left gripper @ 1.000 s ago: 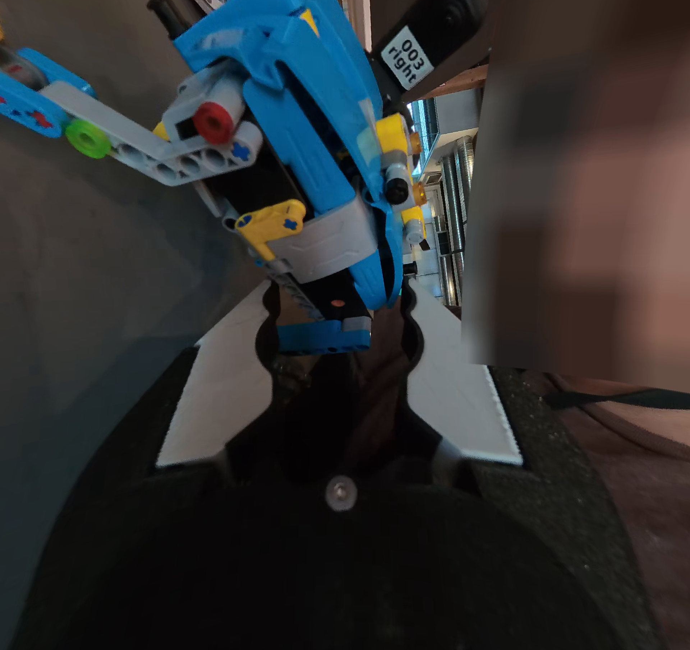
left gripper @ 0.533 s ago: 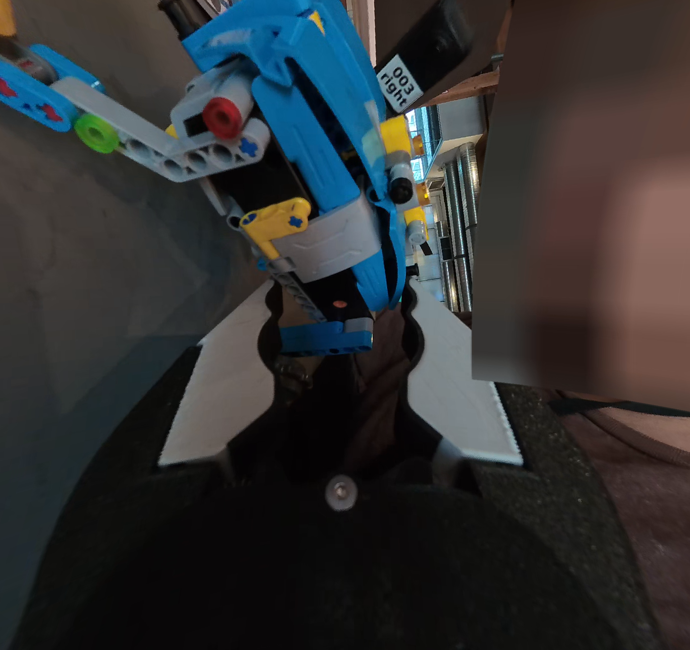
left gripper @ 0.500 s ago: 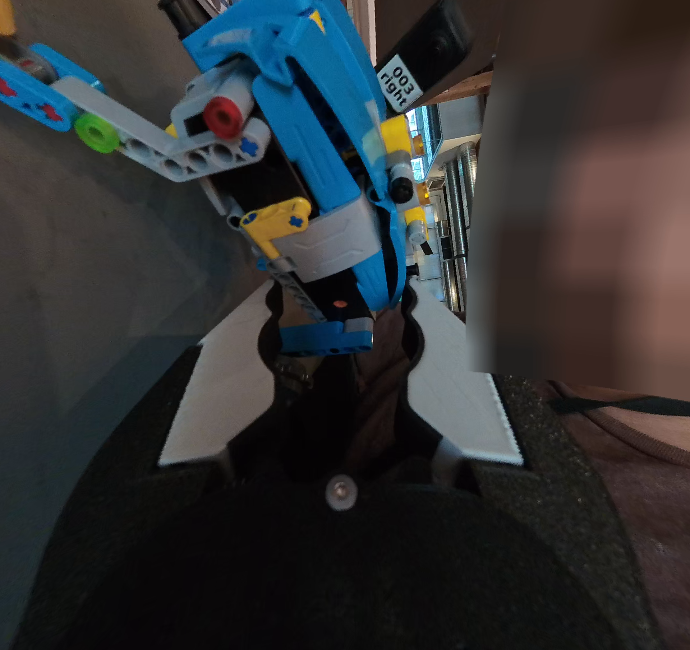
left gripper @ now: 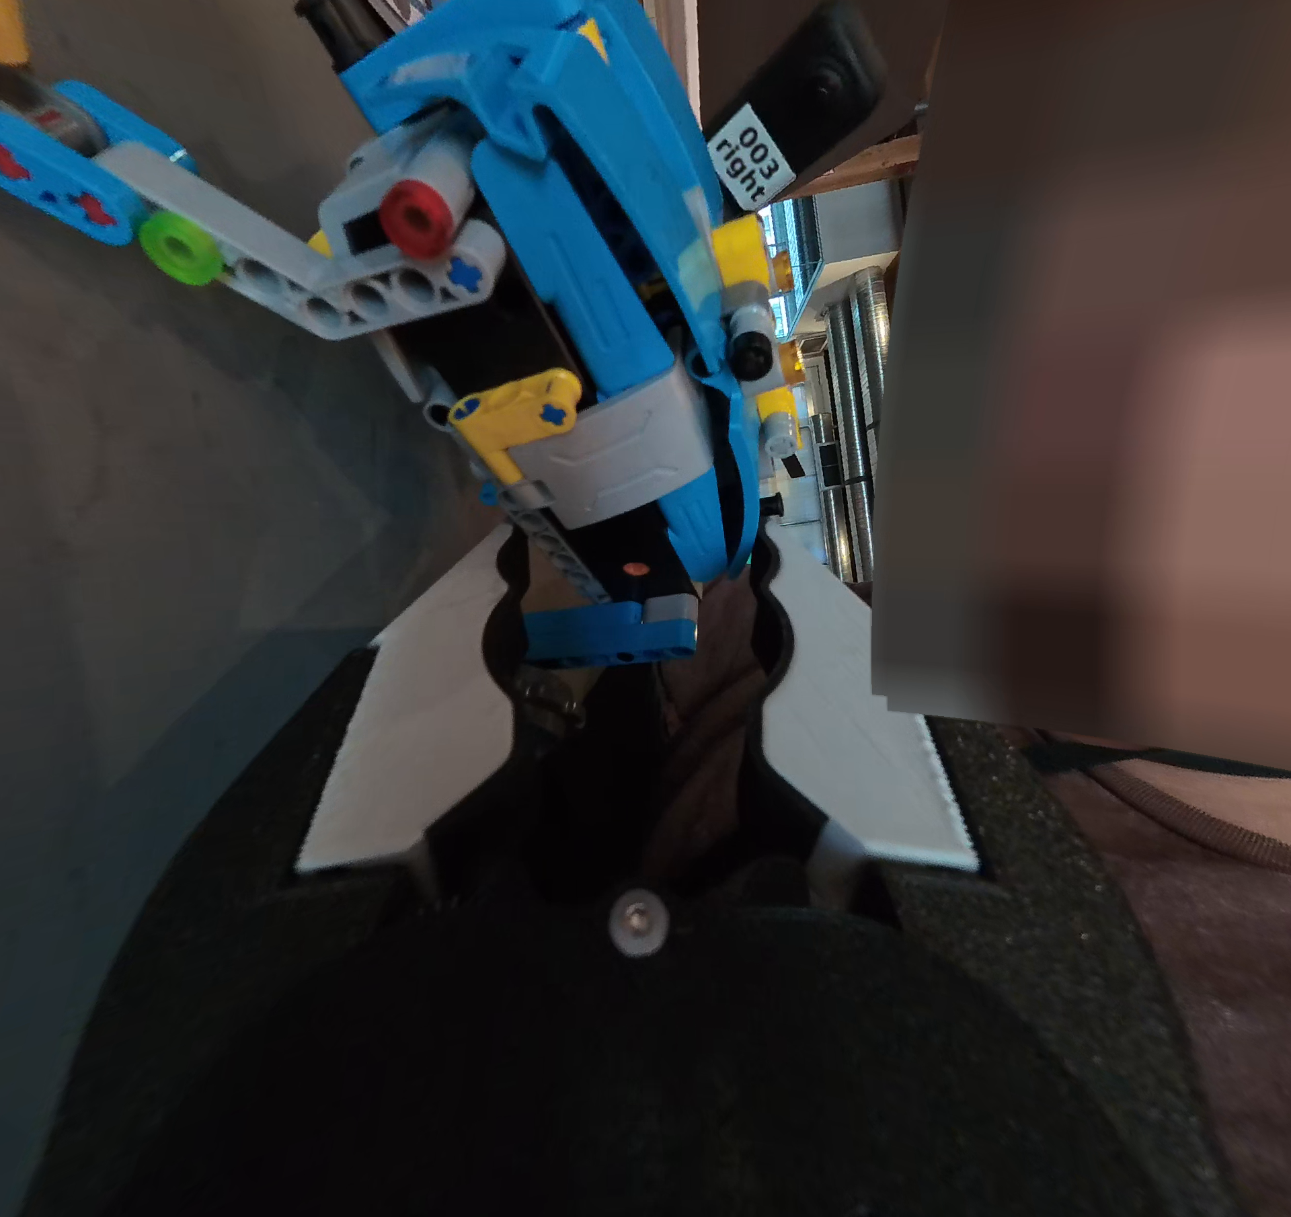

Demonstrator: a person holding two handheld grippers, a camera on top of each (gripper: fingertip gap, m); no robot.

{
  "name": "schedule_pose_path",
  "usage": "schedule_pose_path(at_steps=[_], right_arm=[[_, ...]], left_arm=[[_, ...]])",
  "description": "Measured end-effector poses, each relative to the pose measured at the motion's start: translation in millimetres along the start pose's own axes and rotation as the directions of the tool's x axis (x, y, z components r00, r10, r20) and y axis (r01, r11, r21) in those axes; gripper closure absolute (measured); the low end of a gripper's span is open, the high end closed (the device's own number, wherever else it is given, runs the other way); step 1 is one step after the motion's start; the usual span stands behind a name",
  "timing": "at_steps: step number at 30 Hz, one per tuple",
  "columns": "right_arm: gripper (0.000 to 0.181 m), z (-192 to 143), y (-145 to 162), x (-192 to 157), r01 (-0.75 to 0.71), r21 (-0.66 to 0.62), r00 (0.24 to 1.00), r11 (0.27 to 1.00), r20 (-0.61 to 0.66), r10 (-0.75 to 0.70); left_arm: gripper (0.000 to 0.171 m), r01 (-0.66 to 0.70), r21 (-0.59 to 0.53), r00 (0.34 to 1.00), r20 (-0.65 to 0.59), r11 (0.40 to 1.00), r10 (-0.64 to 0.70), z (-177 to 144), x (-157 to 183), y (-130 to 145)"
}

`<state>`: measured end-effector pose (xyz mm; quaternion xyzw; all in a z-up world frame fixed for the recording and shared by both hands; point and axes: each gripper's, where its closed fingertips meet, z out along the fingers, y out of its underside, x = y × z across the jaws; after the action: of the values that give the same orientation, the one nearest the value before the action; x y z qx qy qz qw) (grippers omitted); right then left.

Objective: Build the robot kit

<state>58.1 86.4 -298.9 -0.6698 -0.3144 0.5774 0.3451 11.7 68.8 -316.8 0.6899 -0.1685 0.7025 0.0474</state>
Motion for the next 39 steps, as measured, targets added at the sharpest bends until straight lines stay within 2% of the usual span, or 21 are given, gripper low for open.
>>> schedule_pose_path(at_steps=[8, 13, 17, 19, 22, 27, 30, 35, 37, 39], right_arm=[[0.145, 3, -7, 0, 0.047, 0.060, 0.999, 0.997, -0.023, -0.045], [0.145, 1, -2, -4, 0.139, 0.077, 0.990, 0.987, 0.012, -0.140], [0.145, 0, -3, -4, 0.149, 0.083, 0.988, 0.985, 0.024, -0.151], [0.145, 1, -3, 0, 0.088, 0.069, 0.996, 0.994, 0.029, -0.090], [0.144, 2, -2, 7, -0.153, 0.023, 0.986, 0.988, 0.063, 0.152], [0.144, -3, -1, 8, -0.144, -0.010, 0.989, 0.989, 0.009, 0.144], [0.145, -17, -15, 7, -0.121, 0.056, 0.993, 0.991, -0.007, 0.121], [0.145, -32, -43, -7, -0.101, 0.168, 0.995, 0.981, 0.022, 0.099], [0.145, -28, -50, -17, -0.068, 0.170, 0.998, 0.983, 0.010, 0.067], [0.145, -21, -58, -27, -0.047, 0.164, 0.999, 0.985, -0.003, 0.048]], left_arm=[[0.108, 0.008, 0.006, 1.000, -0.003, 1.000, -0.008, -1, 0, 0], [0.108, 0.016, 0.000, 1.000, -0.010, 1.000, -0.016, -1, 0, 0], [0.109, 0.027, -0.007, 0.999, -0.023, 1.000, -0.027, -1, 1, 0], [0.109, 0.032, -0.008, 0.999, -0.027, 0.999, -0.032, -1, 1, 0], [0.109, 0.026, -0.006, 0.999, -0.022, 1.000, -0.026, -1, 1, 0], [0.108, 0.010, 0.000, 1.000, -0.011, 1.000, -0.010, -1, 0, -1], [0.105, -0.018, 0.011, 1.000, 0.006, 1.000, 0.017, -2, 0, -2], [0.101, -0.161, 0.058, 0.978, 0.147, 0.985, 0.151, -11, 0, -1], [0.100, -0.278, 0.040, 0.921, 0.296, 0.960, 0.254, -24, -3, 4], [0.102, -0.429, 0.006, 0.821, 0.420, 0.903, 0.387, -37, 6, 5]])
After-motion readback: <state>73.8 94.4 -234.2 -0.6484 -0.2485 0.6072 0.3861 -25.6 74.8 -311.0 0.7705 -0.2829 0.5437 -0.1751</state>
